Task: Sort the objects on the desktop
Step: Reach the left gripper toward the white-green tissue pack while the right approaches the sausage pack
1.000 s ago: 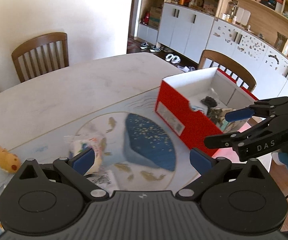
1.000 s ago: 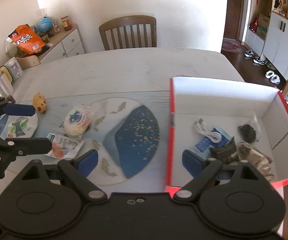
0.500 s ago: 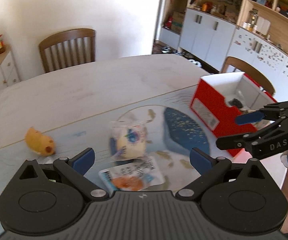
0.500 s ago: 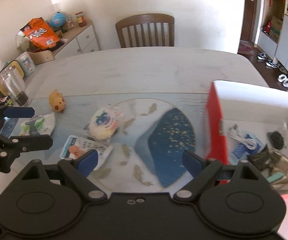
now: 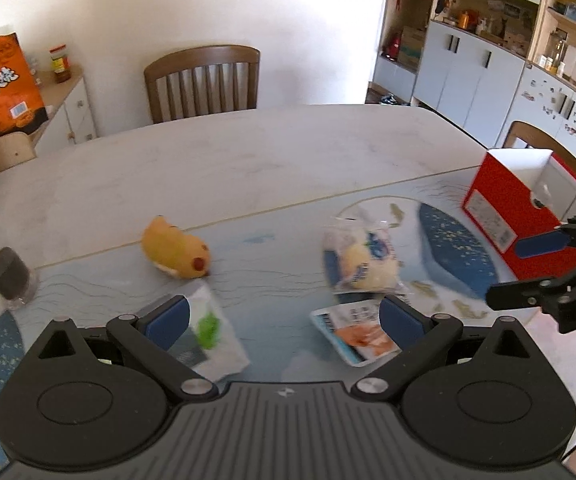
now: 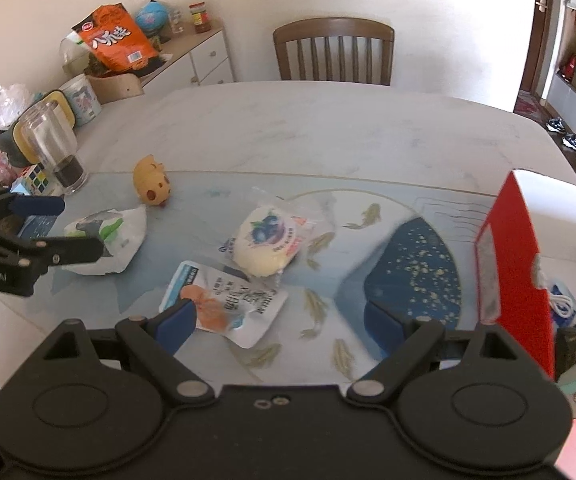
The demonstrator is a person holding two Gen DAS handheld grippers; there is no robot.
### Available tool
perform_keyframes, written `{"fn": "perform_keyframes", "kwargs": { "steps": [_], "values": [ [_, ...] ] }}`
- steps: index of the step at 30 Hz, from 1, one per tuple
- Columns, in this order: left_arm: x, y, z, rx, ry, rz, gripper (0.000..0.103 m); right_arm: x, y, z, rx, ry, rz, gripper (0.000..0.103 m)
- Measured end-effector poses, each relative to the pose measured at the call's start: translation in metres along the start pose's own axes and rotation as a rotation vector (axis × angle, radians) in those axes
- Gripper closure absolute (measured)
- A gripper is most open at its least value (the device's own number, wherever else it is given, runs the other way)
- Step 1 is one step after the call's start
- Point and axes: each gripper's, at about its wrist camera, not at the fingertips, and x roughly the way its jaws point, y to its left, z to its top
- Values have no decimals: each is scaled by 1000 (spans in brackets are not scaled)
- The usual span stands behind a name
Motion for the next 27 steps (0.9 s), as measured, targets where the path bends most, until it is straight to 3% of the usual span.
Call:
{"fn": "perform_keyframes", "kwargs": {
  "steps": [9, 15, 21, 27],
  "values": [
    [9, 38, -8, 31, -12, 31, 1, 11, 13, 0, -2, 17, -2, 12],
    [16, 59, -20, 153, -20, -61, 1, 18, 19, 1, -5, 32, -8, 12],
    [32, 89, -26, 245, -19, -105, 1, 26, 26, -1, -5, 50, -19, 12],
    [48, 103, -38, 362, -3, -215, 1, 42, 32, -4, 5, 63, -25, 12]
  ]
}}
